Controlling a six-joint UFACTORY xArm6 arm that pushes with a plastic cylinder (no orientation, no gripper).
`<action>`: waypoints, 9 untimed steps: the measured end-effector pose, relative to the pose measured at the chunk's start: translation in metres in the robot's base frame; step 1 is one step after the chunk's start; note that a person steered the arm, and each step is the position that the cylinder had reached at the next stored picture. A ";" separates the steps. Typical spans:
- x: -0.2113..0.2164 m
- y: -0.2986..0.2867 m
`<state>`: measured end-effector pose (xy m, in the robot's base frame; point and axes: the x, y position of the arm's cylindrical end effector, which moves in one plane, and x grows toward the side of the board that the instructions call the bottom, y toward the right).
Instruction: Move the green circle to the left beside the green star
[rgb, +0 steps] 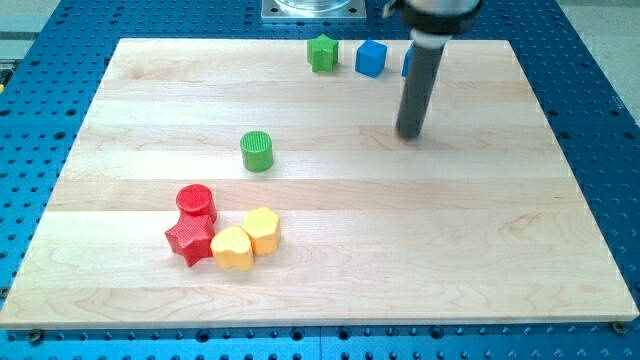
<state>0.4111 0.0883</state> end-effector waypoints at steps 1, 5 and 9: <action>0.045 -0.113; -0.026 -0.192; -0.100 -0.217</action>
<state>0.3114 -0.1290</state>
